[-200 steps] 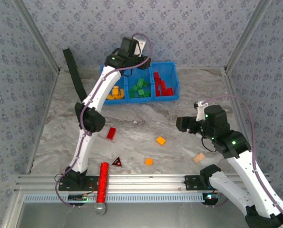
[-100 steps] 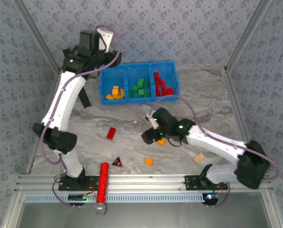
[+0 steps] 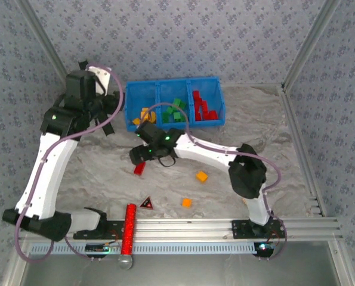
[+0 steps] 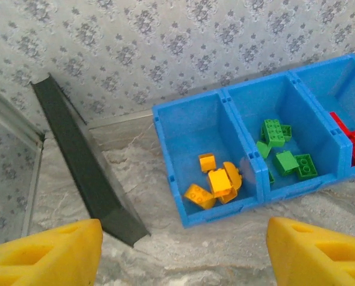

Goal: Sort the legos into containers by color
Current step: Pick up the lego from the center of the table.

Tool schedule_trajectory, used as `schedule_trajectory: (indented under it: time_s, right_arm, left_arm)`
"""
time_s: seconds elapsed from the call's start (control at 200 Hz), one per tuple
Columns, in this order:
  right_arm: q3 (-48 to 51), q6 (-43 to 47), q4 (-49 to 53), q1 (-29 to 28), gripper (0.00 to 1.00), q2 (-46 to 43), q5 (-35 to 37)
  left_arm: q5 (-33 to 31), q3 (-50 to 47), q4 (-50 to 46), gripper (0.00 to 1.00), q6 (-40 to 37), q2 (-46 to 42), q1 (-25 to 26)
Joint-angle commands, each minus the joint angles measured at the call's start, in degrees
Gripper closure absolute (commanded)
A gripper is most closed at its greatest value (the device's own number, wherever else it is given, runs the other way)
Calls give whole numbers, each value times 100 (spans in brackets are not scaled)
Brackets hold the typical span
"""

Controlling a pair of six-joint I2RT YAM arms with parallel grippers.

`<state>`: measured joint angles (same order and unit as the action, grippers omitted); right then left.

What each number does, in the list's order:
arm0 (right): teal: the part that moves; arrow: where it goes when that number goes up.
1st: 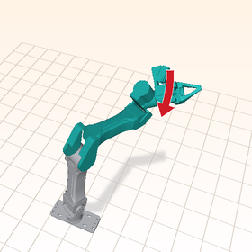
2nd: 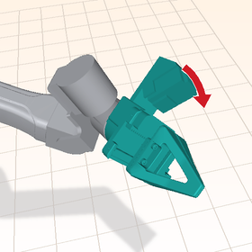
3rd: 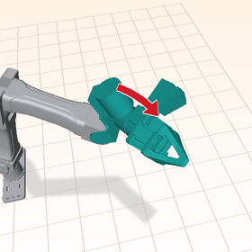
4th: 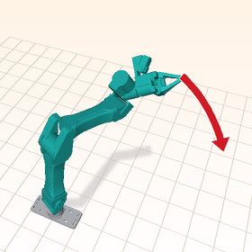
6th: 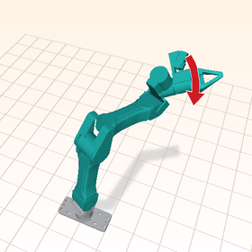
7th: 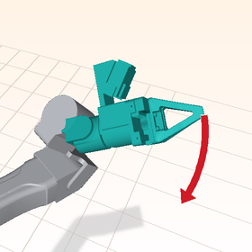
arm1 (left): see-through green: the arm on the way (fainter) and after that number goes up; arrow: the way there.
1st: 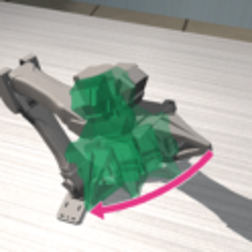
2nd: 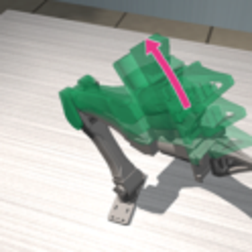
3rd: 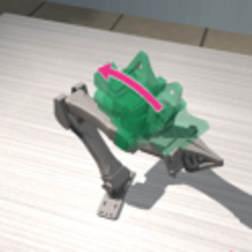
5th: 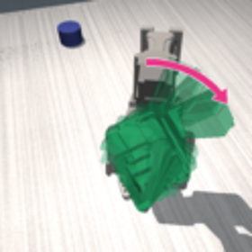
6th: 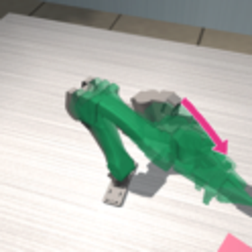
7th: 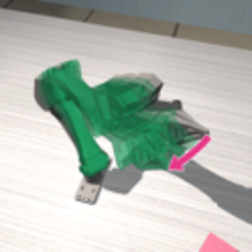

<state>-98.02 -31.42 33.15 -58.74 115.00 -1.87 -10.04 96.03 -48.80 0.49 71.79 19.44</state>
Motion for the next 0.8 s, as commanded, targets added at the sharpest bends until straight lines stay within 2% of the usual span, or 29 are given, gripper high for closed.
schedule_trajectory:
  time_s: [0.0, 0.11, 0.26, 0.5, 0.795]
  right_arm:
    - [-345, -979, 720, -80, 16, 463, 81]
    - [-426, -1305, 459, -112, 16, 718, 63]
    - [-888, -1545, 614, -123, 17, 1144, 204]
    - [-1608, -1832, 1038, -146, 19, 1813, 317]
    - [-2371, -1717, 1773, -180, 27, 2454, 490]
  left_arm:
    - [-219, -290, -85, 27, 124, -460, -37]
    - [-119, -655, -7, 26, 202, -976, -37]
    - [-11, -1080, 57, 24, 178, -1479, -37]
    - [46, -1413, -5, 22, -5, -1759, -37]
    - [45, -1622, 41, 19, -97, -2053, -46]
